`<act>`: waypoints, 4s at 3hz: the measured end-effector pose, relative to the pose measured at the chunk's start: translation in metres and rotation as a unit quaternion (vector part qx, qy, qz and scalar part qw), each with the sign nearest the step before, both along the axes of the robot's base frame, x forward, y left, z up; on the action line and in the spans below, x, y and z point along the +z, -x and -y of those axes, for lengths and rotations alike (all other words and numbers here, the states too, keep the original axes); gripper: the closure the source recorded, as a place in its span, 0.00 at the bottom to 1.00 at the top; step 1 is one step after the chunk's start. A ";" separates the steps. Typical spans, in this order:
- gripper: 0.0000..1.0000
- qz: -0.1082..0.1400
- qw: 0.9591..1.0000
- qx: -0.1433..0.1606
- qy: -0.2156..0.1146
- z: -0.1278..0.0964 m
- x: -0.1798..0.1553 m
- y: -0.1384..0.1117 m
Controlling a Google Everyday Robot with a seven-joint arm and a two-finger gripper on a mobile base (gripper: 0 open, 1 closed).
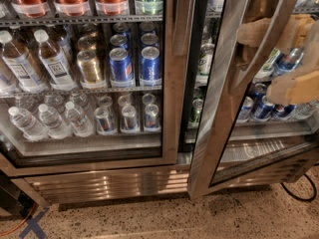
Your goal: Open right fridge door
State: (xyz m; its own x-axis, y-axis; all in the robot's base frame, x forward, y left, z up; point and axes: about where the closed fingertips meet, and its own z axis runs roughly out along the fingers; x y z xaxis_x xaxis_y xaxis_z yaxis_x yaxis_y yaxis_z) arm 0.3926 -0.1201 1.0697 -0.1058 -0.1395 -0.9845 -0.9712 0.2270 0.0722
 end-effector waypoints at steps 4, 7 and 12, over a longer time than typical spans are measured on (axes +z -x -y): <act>0.00 -0.007 1.000 -0.005 -0.006 0.003 0.001 0.011; 0.00 -0.056 0.971 -0.231 0.034 0.213 -0.012 0.175; 0.00 -0.065 0.823 -0.538 0.170 0.338 0.105 0.349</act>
Offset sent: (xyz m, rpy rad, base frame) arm -0.0129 -0.0433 -0.0087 0.0732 0.0553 -0.0139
